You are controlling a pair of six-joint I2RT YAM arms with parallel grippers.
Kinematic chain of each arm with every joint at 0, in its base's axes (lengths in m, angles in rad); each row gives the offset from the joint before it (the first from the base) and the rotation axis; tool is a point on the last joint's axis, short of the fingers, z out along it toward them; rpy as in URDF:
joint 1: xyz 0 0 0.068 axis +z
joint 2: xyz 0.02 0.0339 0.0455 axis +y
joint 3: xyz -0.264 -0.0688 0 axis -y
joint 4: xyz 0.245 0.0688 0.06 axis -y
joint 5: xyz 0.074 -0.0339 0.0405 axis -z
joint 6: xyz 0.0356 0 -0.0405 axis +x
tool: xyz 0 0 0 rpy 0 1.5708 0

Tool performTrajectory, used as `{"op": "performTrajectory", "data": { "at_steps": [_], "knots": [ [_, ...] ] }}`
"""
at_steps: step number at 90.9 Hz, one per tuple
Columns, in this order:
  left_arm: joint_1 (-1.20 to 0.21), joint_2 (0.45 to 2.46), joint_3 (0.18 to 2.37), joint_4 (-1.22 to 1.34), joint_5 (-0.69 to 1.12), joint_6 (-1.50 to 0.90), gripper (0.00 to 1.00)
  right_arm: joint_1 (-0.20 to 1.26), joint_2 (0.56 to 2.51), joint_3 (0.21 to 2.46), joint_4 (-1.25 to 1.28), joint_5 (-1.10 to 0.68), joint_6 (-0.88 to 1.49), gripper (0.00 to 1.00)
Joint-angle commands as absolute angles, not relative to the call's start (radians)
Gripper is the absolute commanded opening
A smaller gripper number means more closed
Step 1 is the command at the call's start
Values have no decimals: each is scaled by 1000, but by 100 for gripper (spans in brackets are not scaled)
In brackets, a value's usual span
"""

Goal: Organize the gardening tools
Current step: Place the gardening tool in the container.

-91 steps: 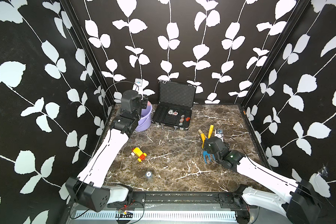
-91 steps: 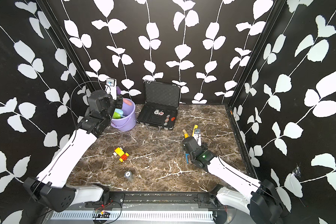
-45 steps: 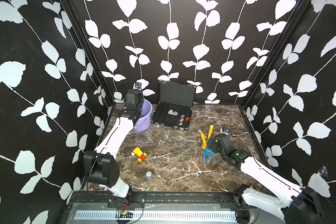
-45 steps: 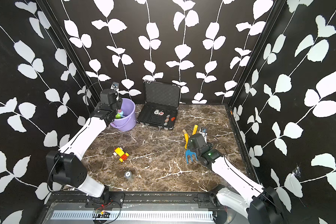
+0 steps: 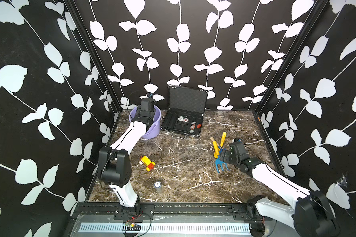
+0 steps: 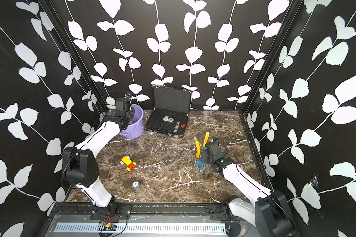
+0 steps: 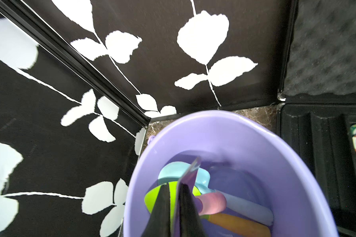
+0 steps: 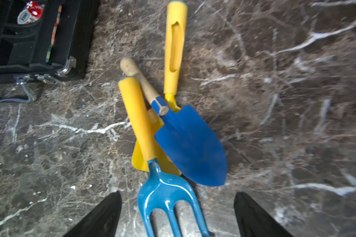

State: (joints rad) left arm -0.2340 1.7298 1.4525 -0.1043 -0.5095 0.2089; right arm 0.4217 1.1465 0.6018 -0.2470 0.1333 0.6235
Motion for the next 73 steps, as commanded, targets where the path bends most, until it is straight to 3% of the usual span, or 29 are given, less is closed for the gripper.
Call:
{"op": "performTrajectory", "data": {
  "at_steps": [1,31,73],
  "knots": [
    [-229,1732,1445,-121,-503,155,10,416,1187,631,-195,66,592,80],
    [-230,1733,1465,-206,-475,114,40,411,1378,725,-149,8,537,61],
    [-230,1560,1430,-337,-347,53,98,409,1564,869,-123,2,505,61]
  ]
}}
